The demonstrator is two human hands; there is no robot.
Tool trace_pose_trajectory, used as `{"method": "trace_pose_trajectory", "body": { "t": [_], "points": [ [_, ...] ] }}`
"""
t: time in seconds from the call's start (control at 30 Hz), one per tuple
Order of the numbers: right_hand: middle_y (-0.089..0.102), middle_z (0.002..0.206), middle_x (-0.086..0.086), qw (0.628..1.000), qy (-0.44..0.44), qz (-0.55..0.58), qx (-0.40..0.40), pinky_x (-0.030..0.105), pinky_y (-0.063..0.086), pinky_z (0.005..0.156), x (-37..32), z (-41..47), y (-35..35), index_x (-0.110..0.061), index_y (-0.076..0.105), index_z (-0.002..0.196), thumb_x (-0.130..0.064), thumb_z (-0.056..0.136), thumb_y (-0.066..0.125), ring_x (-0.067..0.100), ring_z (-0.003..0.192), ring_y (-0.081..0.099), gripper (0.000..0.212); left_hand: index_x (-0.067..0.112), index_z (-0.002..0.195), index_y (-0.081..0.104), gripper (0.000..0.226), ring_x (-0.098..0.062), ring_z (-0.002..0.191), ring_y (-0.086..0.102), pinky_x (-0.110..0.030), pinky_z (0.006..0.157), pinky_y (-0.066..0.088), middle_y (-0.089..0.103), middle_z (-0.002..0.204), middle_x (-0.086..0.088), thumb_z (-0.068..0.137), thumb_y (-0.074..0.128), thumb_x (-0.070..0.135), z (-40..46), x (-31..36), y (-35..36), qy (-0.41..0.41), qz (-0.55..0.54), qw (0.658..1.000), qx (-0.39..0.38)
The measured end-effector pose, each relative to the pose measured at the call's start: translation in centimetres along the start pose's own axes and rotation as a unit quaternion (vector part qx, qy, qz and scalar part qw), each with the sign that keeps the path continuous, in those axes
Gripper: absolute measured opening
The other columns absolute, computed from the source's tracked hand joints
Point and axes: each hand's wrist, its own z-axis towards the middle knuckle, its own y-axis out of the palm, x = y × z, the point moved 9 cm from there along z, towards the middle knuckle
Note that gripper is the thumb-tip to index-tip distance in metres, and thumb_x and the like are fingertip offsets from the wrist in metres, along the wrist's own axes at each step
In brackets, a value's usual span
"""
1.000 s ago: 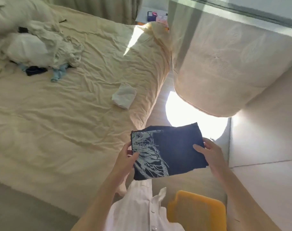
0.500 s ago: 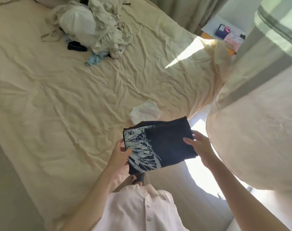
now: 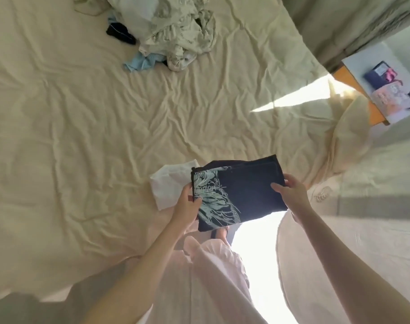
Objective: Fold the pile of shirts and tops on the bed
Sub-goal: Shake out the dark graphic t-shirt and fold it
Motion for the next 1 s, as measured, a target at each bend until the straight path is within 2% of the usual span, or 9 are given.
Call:
{"method": "trace_pose_trajectory", "body": {
  "t": [0.3, 0.4, 0.47, 0.63, 0.7, 0.77, 0.87, 0.93, 1.0],
  "points": [
    [0.062, 0.093, 0.001, 0.995, -0.034, -0.040, -0.081, 0.026, 0.047, 0.062, -1.0, 16.1, 0.9, -0.020, 0.057, 0.104, -0.006, 0.088, 0.058, 0.018, 0.082, 0.059, 0.020, 0.019, 0.136, 0.040, 0.044, -0.025, 0.098, 0.060, -0.046, 0.090, 0.050, 0.060, 0.107, -0.005, 0.095, 0.047, 0.005, 10.3, 2.1, 5.1, 0.011, 0.023, 0.993, 0.116],
    [0.065, 0.099, 0.003, 0.996, -0.012, -0.026, -0.083, 0.035, 0.053, 0.072, 1.0, 19.5, 1.7, -0.022, 0.060, 0.103, -0.009, 0.087, 0.059, 0.024, 0.091, 0.062, 0.021, 0.017, 0.134, 0.043, 0.042, -0.019, 0.091, 0.058, -0.044, 0.090, 0.050, 0.058, 0.095, 0.006, 0.094, 0.049, 0.004, 12.7, 1.7, 5.6, 0.015, 0.027, 0.991, 0.130],
    [0.066, 0.099, 0.002, 0.996, -0.010, -0.042, -0.082, 0.041, 0.054, 0.081, 2.2, 21.3, 2.2, -0.027, 0.063, 0.099, -0.013, 0.085, 0.061, 0.025, 0.095, 0.063, 0.020, 0.017, 0.131, 0.046, 0.040, -0.017, 0.092, 0.058, -0.042, 0.091, 0.050, 0.060, 0.100, 0.004, 0.094, 0.050, 0.004, 14.0, 1.2, 5.5, 0.015, 0.041, 0.990, 0.137],
    [0.060, 0.116, 0.007, 0.979, -0.059, -0.192, -0.030, 0.042, 0.047, 0.094, 3.3, 23.4, 2.6, -0.014, 0.053, 0.126, -0.015, 0.090, 0.053, 0.029, 0.109, 0.057, 0.036, 0.017, 0.133, 0.044, 0.042, -0.025, 0.091, 0.061, -0.042, 0.083, 0.052, 0.062, 0.097, -0.004, 0.092, 0.052, 0.010, 15.2, -0.5, 3.8, -0.031, 0.185, 0.968, 0.169],
    [0.052, 0.130, 0.014, 0.937, -0.169, -0.305, 0.018, 0.042, 0.036, 0.101, 1.6, 22.5, 2.6, -0.010, 0.048, 0.133, -0.019, 0.092, 0.050, 0.033, 0.120, 0.048, 0.042, 0.015, 0.132, 0.044, 0.039, -0.029, 0.097, 0.058, -0.040, 0.079, 0.049, 0.059, 0.105, -0.007, 0.094, 0.049, 0.012, 14.2, 0.7, 3.3, -0.008, 0.275, 0.937, 0.216],
    [0.050, 0.136, 0.014, 0.876, -0.308, -0.369, 0.034, 0.043, 0.033, 0.102, -0.5, 20.1, 4.0, -0.009, 0.048, 0.134, -0.025, 0.092, 0.046, 0.033, 0.124, 0.046, 0.045, 0.014, 0.133, 0.043, 0.041, -0.029, 0.110, 0.052, -0.041, 0.082, 0.049, 0.051, 0.122, -0.011, 0.093, 0.051, 0.015, 12.9, 3.0, 4.1, 0.082, 0.381, 0.887, 0.249],
    [0.046, 0.142, 0.014, 0.770, -0.464, -0.437, -0.013, 0.048, 0.027, 0.108, -0.9, 16.6, 7.7, -0.013, 0.048, 0.136, -0.032, 0.090, 0.044, 0.032, 0.131, 0.041, 0.049, 0.015, 0.139, 0.041, 0.066, -0.037, 0.132, 0.037, -0.052, 0.105, 0.037, 0.038, 0.143, -0.018, 0.080, 0.069, 0.018, 12.8, 3.7, 9.3, 0.231, 0.538, 0.795, 0.158],
    [0.040, 0.147, 0.014, 0.724, -0.473, -0.497, -0.063, 0.052, 0.022, 0.111, 0.9, 17.0, 9.4, -0.017, 0.044, 0.139, -0.038, 0.089, 0.042, 0.032, 0.136, 0.035, 0.054, 0.021, 0.144, 0.036, 0.085, -0.039, 0.139, 0.026, -0.055, 0.110, 0.021, 0.029, 0.150, -0.018, 0.071, 0.078, 0.030, 14.2, 1.9, 11.5, 0.224, 0.611, 0.752, 0.104],
    [0.035, 0.150, 0.013, 0.700, -0.450, -0.547, -0.093, 0.053, 0.020, 0.111, 2.8, 18.6, 9.9, -0.021, 0.040, 0.141, -0.045, 0.089, 0.038, 0.032, 0.138, 0.032, 0.058, 0.028, 0.149, 0.018, 0.091, -0.038, 0.143, 0.010, -0.057, 0.111, 0.002, 0.012, 0.157, -0.014, 0.077, 0.070, 0.046, 15.5, 0.5, 11.8, 0.164, 0.654, 0.734, 0.083]
  ]
}}
